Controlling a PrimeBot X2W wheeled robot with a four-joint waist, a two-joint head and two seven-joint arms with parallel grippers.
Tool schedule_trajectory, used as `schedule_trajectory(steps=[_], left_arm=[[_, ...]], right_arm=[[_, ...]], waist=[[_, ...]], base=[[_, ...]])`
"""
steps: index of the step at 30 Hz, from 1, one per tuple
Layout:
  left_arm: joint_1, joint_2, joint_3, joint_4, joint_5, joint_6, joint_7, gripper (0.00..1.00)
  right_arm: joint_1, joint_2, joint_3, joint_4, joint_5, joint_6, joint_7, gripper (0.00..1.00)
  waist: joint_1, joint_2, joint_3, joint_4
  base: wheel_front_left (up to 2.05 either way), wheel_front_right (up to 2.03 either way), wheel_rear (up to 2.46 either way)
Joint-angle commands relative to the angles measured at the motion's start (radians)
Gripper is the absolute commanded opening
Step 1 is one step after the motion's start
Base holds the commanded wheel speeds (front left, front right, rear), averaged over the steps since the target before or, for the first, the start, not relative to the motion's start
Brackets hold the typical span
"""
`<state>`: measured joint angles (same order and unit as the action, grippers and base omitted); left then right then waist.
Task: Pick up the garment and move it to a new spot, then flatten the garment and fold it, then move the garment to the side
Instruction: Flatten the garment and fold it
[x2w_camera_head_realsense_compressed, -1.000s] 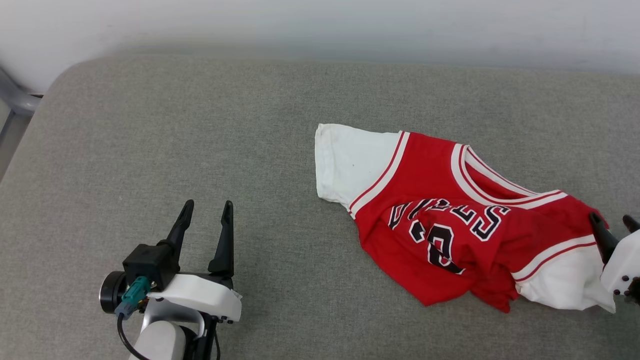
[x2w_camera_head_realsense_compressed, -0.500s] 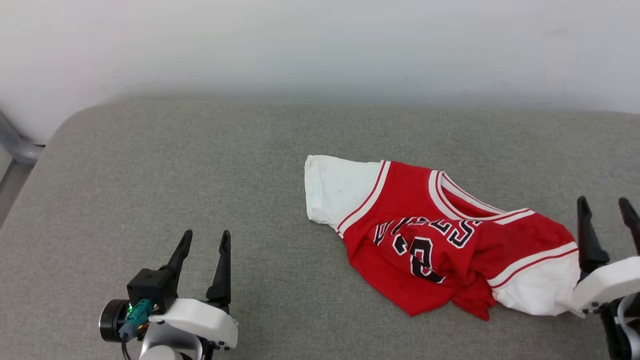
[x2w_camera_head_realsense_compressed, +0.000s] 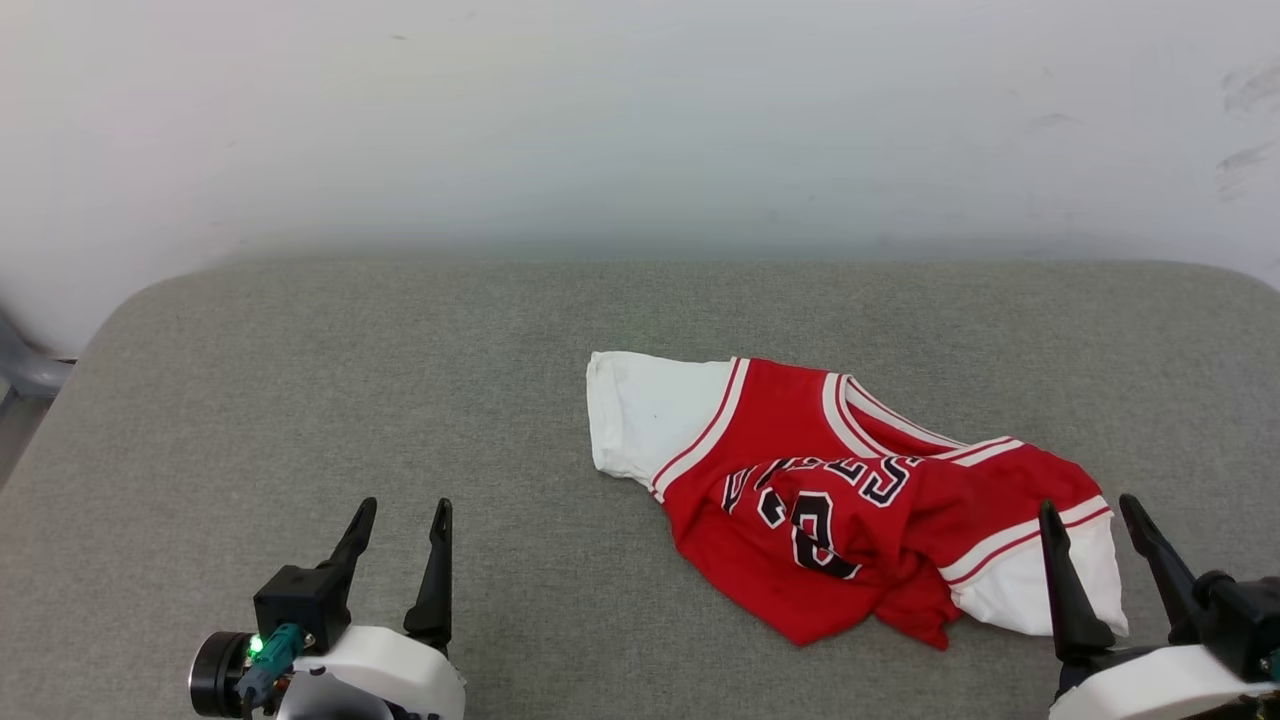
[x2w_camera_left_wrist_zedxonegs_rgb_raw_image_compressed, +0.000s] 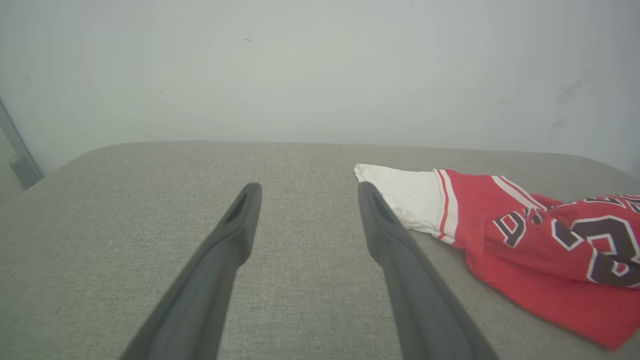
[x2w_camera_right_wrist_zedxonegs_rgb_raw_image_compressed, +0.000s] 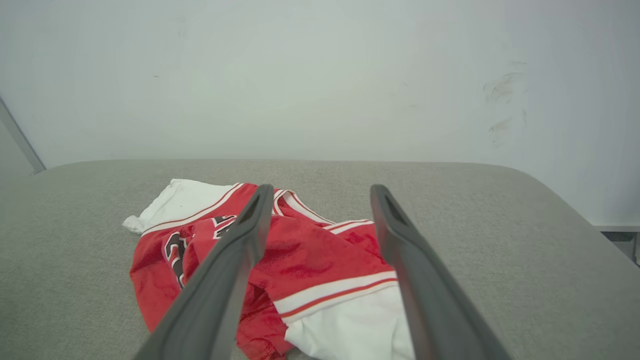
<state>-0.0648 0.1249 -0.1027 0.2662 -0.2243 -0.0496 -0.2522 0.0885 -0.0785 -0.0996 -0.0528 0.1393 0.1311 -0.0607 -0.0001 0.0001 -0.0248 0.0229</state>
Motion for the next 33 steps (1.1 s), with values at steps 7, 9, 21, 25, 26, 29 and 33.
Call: schedule_trajectory(steps=[7,9,21,25,26,29,33], left_arm=[[0.01,0.018,-0.002,-0.006,-0.02,-0.003,0.041,1.0],[0.001,0.017,-0.003,-0.002,-0.029,-0.006,0.06,1.0],[-0.349,0.049,-0.08,0.086,-0.148,-0.071,0.45,1.0],[-0.499,0.066,-0.109,0.167,-0.191,-0.078,0.583,1.0],[-0.538,0.071,-0.114,0.187,-0.202,-0.078,0.613,1.0],[-0.635,0.085,-0.132,0.258,-0.231,-0.079,0.702,1.0],[-0.751,0.107,-0.147,0.349,-0.263,-0.081,0.795,1.0]], right_arm=[[0.078,0.024,0.009,-0.09,-0.008,-0.001,0.04,1.0],[0.077,0.025,0.007,-0.097,-0.008,-0.001,0.042,1.0],[0.008,0.029,0.01,-0.145,-0.015,-0.001,0.063,1.0],[-0.026,0.029,0.018,-0.141,-0.009,-0.001,0.054,1.0],[-0.036,0.029,0.021,-0.141,-0.006,-0.001,0.05,1.0],[-0.06,0.029,0.029,-0.141,0.002,-0.001,0.04,1.0],[-0.088,0.029,0.036,-0.139,0.011,-0.001,0.021,1.0]], waist=[[0.0001,-0.0001,0.003,-0.032],[0.0001,-0.0001,0.005,-0.034],[0.0001,-0.0001,0.151,-0.085],[0.0001,-0.0001,0.216,-0.119],[0.0001,-0.0001,0.233,-0.128],[0.0001,-0.0001,0.283,-0.156],[0.0001,-0.0001,0.347,-0.183]], base=[[0.0,0.0,0.0],[0.0,0.0,0.0],[0.0,0.0,0.0],[0.0,0.0,0.0],[0.0,0.0,0.0],[0.0,0.0,0.0],[0.0,0.0,0.0]])
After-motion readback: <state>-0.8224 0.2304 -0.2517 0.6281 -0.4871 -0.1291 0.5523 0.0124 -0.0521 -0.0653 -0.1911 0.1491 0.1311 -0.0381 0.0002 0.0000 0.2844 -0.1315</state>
